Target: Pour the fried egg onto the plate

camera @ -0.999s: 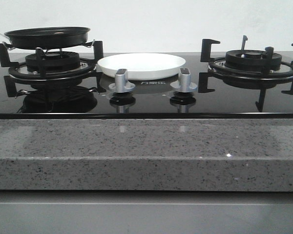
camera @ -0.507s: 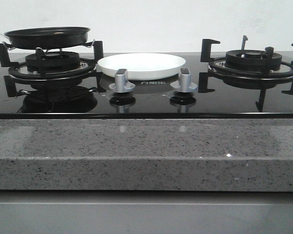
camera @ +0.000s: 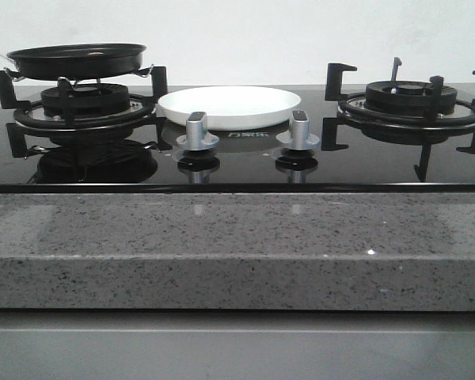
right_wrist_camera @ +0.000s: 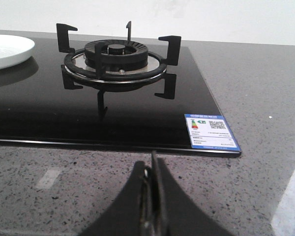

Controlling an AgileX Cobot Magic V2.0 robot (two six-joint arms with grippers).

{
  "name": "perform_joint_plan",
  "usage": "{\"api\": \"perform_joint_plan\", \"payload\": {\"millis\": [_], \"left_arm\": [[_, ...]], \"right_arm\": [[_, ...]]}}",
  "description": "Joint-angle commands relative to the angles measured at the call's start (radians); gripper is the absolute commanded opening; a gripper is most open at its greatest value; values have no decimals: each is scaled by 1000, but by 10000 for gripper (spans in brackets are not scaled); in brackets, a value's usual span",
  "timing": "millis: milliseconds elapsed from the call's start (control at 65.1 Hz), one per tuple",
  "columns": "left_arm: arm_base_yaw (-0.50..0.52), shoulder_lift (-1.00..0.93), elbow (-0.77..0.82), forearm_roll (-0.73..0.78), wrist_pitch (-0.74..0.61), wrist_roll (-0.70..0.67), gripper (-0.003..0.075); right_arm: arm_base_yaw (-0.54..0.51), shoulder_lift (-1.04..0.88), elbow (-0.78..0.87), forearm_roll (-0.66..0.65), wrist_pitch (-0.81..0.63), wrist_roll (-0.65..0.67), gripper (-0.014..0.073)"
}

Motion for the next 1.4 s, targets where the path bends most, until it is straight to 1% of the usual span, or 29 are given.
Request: {"api": "perform_joint_plan", "payload": {"millis": [0, 184, 246, 307, 353, 430, 507, 584, 814, 937, 1045, 1383], "left_arm": [[-1, -17, 6, -6, -85, -3, -19], [-1, -17, 4, -7, -140, -3, -19], [-1, -17, -10, -8, -138, -3, -19], [-1, -17, -44, -45, -114, -3, -19], [-1, -17, -85, -66, -69, -3, -19], [-1, -14, -160, -54, 4, -3, -19], [-1, 2, -253, -20, 88, -3, -19], [-1, 37, -354, -17, 165, -3, -19], [-1, 231, -666, 12, 406, 6, -19], [-1, 335, -779, 12, 450, 6, -19], [-1, 387, -806, 12, 436, 6, -19], [-1, 455, -792, 12, 446, 6, -19]], "right_arm": [[-6, -20, -4, 2, -84, -7, -67], [-6, -20, -4, 2, -96, -7, -67], [-6, -20, -5, 2, -112, -7, -67], [-6, -20, -22, 6, -116, -7, -67], [-6, -20, -49, 19, -105, -6, -67], [-6, -20, -118, 26, -64, -6, -67], [-6, -11, -199, 26, 5, -6, -67], [-6, 13, -296, 19, 67, -7, -67], [-6, 179, -585, 28, 200, -7, -67], [-6, 289, -701, 37, 278, -7, -67], [-6, 366, -745, 38, 313, -7, -67], [-6, 463, -727, 38, 314, -7, -67]]}}
